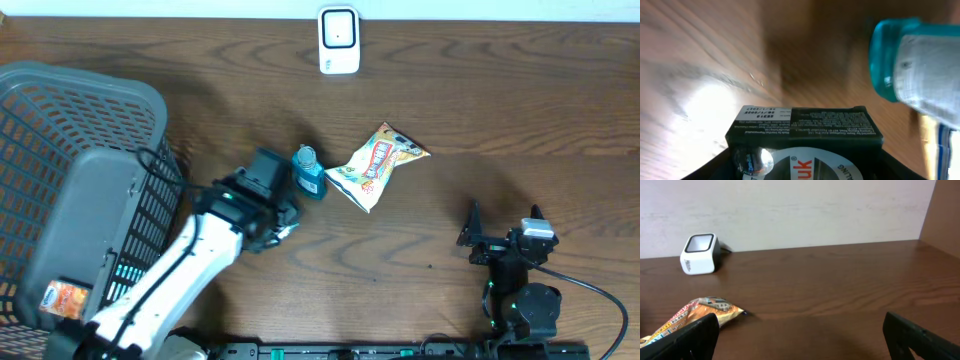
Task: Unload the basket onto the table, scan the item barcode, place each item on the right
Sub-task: 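Carry the green box out and set it down near the teal bottle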
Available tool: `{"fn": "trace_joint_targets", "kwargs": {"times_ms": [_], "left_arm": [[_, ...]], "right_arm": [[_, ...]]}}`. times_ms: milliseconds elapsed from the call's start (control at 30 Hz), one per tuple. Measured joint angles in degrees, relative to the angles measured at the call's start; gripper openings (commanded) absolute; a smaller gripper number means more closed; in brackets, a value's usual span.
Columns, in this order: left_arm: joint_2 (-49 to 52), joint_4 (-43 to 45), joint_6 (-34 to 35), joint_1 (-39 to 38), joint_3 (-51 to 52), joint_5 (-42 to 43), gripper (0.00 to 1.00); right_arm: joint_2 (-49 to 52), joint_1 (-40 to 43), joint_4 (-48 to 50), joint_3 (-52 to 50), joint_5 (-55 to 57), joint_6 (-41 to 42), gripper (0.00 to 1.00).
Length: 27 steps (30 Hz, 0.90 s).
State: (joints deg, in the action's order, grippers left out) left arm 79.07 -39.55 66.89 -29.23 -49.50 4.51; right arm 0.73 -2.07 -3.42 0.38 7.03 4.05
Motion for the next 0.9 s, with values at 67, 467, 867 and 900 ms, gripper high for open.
{"fn": "trace_joint_targets", "kwargs": {"times_ms": [67, 467, 867, 900], "left_arm": [[1.57, 2.05, 2.32, -1.95, 1.29, 0.00, 0.70], [3.13, -1.64, -1.64, -8.85, -0.48, -4.92, 0.98], [-15.13, -17.14, -20.79, -8.59, -26.62, -18.93, 0.98], [-15.82, -18.08, -21.16, -8.31, -28.02, -20.90, 0.98]], "right_arm": [[0.00, 0.00, 0.00, 0.00, 0.02, 0.00, 0.99], [0.00, 0.00, 0.00, 0.00, 0.00, 0.00, 0.99], [0.00, 0.00, 0.00, 0.00, 0.02, -0.02, 0.99], [0.00, 0.00, 0.00, 0.00, 0.02, -0.02, 0.99]]}}
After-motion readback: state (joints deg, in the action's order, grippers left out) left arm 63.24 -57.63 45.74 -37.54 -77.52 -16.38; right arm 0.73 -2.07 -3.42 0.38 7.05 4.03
